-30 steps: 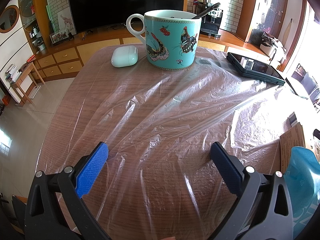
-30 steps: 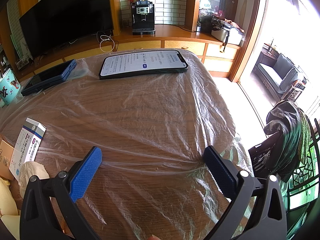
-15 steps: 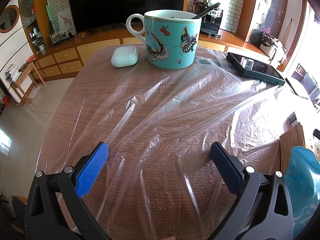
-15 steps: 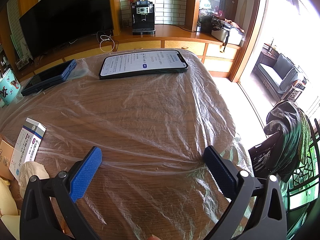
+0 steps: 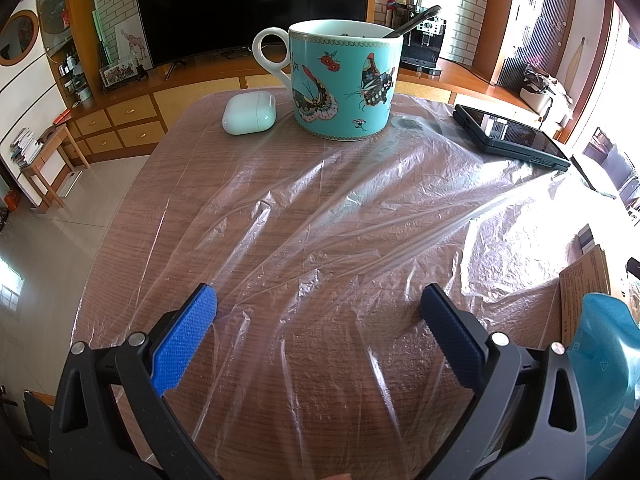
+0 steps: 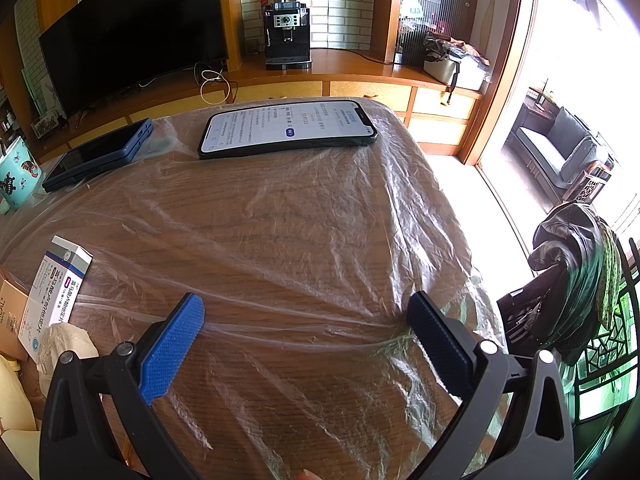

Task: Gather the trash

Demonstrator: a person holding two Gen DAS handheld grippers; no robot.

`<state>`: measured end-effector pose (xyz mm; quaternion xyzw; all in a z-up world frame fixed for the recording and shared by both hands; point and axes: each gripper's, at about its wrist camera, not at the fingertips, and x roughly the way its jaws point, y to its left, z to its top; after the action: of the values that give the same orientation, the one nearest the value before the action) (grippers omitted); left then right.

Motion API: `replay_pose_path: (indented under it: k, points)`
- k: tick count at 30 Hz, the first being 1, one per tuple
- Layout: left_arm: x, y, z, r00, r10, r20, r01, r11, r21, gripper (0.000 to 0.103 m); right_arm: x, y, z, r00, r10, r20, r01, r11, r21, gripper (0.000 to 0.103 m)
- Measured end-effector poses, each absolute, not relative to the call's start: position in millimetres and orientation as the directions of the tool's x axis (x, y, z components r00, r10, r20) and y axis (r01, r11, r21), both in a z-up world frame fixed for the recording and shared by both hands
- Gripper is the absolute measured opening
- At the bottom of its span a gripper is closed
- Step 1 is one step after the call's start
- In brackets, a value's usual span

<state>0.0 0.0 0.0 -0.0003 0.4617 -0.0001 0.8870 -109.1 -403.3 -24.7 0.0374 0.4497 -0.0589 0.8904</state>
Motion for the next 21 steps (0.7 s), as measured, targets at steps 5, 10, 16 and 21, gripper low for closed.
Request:
replay_pose_path:
  k: [5,10,16,21]
  points:
    - [0.0,0.0,0.0,0.574,0.0,-0.819,0.0,1.0,-0.001,0.102,-109.1,-403.3,-24.8,0.589,-0.071,-0.805,0.138,0.99,0.014,0.1]
    - [0.0,0.0,0.0,0.574,0.0,-0.819,0.0,1.0,-0.001,0.102,-109.1,-403.4,-24.7,0.588,-0.071,-0.805,0.138,0.99,0.014,0.1]
    - [0.0,0.0,0.0,0.574,0.0,-0.819,0.0,1.0,-0.001,0.102,-109.1,-402.9,-24.5,0.589,-0.071,-0.805,0.139,0.99,0.014,0.1]
    - [0.4,-0.1,-0.1,0.574,0.004,-0.819,-0.007,1.0,0.001,0.102,-109.2,-403.0,-24.4,0.588,-0.073,-0.805,0.139,0.99,0.012,0.099]
